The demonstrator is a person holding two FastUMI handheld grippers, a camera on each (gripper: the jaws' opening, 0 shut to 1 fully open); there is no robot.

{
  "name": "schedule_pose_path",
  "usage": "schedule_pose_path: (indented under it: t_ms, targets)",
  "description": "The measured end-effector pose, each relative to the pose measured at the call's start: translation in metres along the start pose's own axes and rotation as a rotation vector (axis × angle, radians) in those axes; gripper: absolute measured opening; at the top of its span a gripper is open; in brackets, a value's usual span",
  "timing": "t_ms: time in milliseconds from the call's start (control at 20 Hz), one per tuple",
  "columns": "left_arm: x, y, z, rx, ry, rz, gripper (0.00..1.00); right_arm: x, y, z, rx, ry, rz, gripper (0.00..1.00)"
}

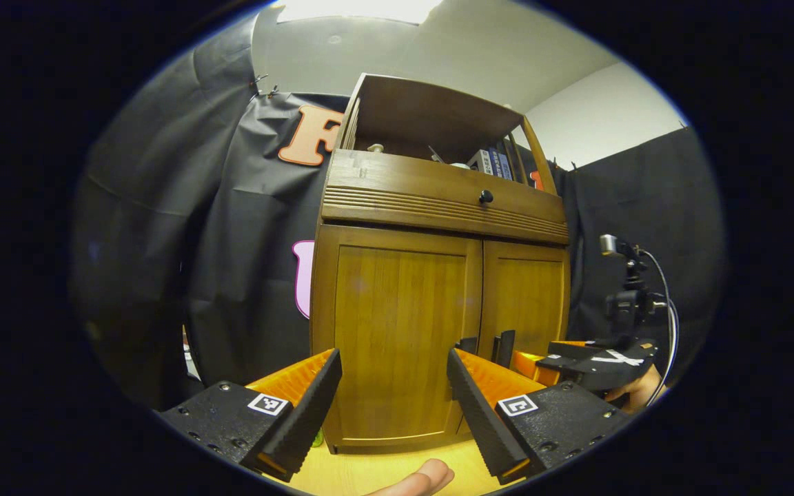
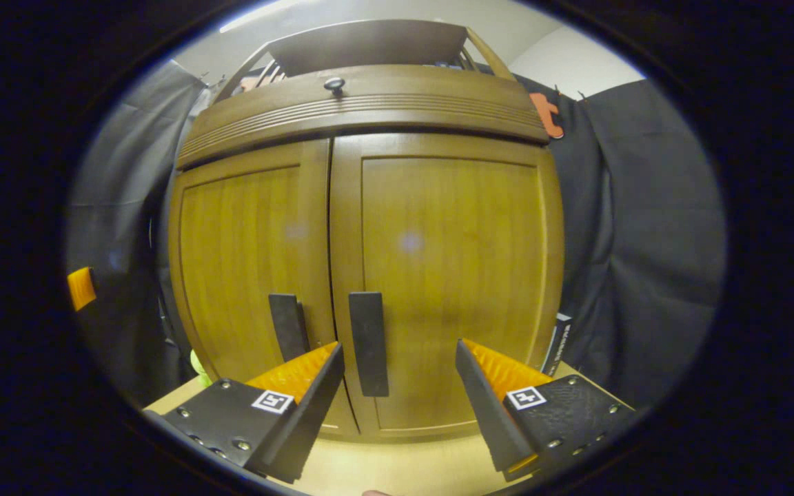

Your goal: Open the right door of the double-door shoe cabinet with the right hand, and open the left door with the left hand.

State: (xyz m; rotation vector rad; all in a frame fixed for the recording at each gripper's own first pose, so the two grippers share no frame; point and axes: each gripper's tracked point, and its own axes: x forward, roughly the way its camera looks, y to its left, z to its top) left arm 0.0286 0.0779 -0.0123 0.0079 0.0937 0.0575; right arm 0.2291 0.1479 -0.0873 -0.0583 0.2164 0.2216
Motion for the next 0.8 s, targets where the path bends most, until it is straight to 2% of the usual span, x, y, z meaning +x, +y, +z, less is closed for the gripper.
schedule_pose_path:
  t_ms: [150, 200, 250, 300, 350, 400, 600, 700, 750, 800]
  targets:
    - [0.001, 0.008, 0.002, 0.007, -0.011, 0.018, 0.90, 0.019, 0.018, -0.004, 0.018, 0.008, 0.047, 0.96]
    - [0.002, 0.011, 0.004, 0.007, -0.013, 0.025, 0.90, 0.026, 0.020, -0.007, 0.008, 0.015, 0.047, 0.94]
    - [0.001, 0.012, 0.003, 0.005, -0.013, 0.031, 0.95, 0.031, 0.024, -0.009, 0.000, 0.020, 0.049, 0.94]
    - [0.000, 0.014, 0.002, 0.001, -0.013, 0.035, 0.90, 0.038, 0.026, -0.010, -0.004, 0.020, 0.051, 0.94]
    - [0.002, 0.014, 0.002, -0.003, -0.012, 0.038, 0.90, 0.044, 0.027, -0.009, -0.010, 0.021, 0.051, 0.96]
    - [0.002, 0.015, 0.002, -0.004, -0.010, 0.040, 0.90, 0.050, 0.026, -0.006, -0.011, 0.015, 0.037, 0.92]
    - [0.003, 0.009, 0.000, -0.001, -0.006, 0.027, 0.90, 0.057, 0.023, -0.003, -0.042, 0.040, 0.047, 0.32]
    - [0.002, 0.012, 0.002, 0.001, -0.011, 0.033, 0.90, 0.056, 0.026, -0.005, -0.010, 0.058, 0.074, 0.20]
    - [0.001, 0.014, 0.003, 0.000, -0.016, 0.039, 0.95, 0.054, 0.025, -0.004, -0.019, 0.057, 0.094, 0.20]
    - [0.000, 0.014, 0.005, 0.000, -0.024, 0.043, 0.95, 0.051, 0.025, -0.001, -0.025, 0.054, 0.113, 0.20]
